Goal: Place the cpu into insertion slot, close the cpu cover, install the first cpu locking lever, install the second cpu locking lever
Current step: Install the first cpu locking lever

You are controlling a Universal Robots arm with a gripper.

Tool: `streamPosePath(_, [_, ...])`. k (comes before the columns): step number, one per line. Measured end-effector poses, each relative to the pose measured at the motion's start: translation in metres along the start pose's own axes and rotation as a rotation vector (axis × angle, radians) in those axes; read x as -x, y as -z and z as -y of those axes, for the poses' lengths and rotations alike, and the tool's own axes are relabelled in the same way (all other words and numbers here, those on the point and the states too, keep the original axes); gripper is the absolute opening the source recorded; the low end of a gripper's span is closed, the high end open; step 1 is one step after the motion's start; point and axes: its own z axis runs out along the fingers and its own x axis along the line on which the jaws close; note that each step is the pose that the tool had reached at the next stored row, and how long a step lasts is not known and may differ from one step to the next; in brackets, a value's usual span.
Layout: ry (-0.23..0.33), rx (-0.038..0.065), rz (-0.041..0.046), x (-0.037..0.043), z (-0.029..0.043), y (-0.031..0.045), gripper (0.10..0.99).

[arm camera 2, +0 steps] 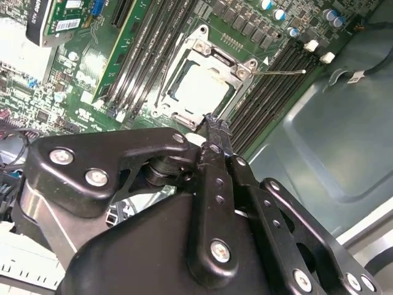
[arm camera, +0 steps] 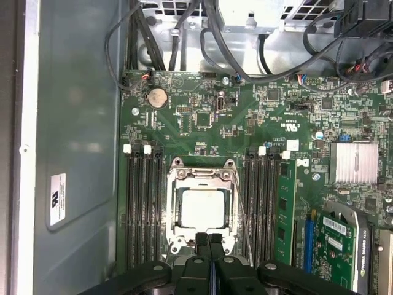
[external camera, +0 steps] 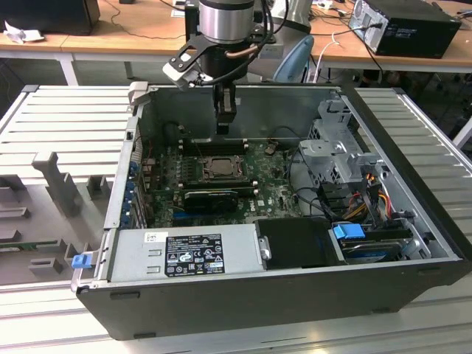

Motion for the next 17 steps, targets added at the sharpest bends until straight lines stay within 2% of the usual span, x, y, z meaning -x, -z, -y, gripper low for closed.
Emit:
streamPosePath(3, [0.050,0.000,0.0003,0.0000,0.0000,0.0001,0.106])
streamPosePath(5, [0.114,0.000,-0.0005,0.0000,0.0001,0.0001,0.106])
streamPosePath(13, [0.232,0.000,-0.0021,0.0000,0.0000,0.0001,0.106])
streamPosePath(17, [0.313,-0.001,-0.0030,0.0000,0.0001,0.0001,0.106])
